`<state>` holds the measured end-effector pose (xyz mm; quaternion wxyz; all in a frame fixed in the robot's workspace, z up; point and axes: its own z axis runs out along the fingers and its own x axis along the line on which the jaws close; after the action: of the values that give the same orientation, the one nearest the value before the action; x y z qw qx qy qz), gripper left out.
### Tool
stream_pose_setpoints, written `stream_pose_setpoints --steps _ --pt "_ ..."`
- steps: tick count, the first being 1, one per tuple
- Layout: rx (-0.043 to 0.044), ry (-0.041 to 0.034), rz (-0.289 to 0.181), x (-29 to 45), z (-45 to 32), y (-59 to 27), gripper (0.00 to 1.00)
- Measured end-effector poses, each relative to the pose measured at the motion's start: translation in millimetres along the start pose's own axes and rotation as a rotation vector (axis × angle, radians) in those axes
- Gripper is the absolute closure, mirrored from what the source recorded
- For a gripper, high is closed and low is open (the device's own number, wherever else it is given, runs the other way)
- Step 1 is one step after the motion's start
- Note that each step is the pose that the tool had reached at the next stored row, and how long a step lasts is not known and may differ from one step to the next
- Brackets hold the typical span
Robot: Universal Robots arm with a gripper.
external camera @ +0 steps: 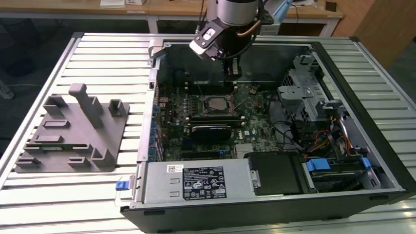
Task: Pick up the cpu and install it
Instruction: 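Close the cpu cover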
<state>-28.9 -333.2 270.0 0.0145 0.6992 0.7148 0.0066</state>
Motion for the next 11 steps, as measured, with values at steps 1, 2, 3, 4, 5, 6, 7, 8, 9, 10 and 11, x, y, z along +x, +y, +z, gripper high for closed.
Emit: stream_pose_setpoints --steps 1,2,3,4,5,6,7,8,9,10,11 --pt "0.0002 0.0 0.0 -0.1 0.0 2.8 0.89" --pt "0.0004 0.0 0.0 -0.2 0.2 5.7 0.89" --pt "0.0005 0.0 0.0 -0.2 0.2 8.5 0.89" --pt "0.0006 0.0 0.0 -0.3 0.3 11.4 0.89" --pt "0.0007 0.0001 0.0 -0.3 0.4 14.1 0.89" --pt "0.0008 0.0 0.0 -0.4 0.5 16.8 0.89" --pt "0.0009 0.0 0.0 -0.5 0.6 19.6 0.89" --pt "0.0011 0.0 0.0 -0.5 0.6 22.3 0.89" --pt "0.0012 0.0 0.0 -0.6 0.7 25.0 0.89" --pt "0.0013 0.0 0.0 -0.6 0.8 27.7 0.89" --pt "0.0014 0.0001 0.0 -0.7 0.9 30.4 0.89"
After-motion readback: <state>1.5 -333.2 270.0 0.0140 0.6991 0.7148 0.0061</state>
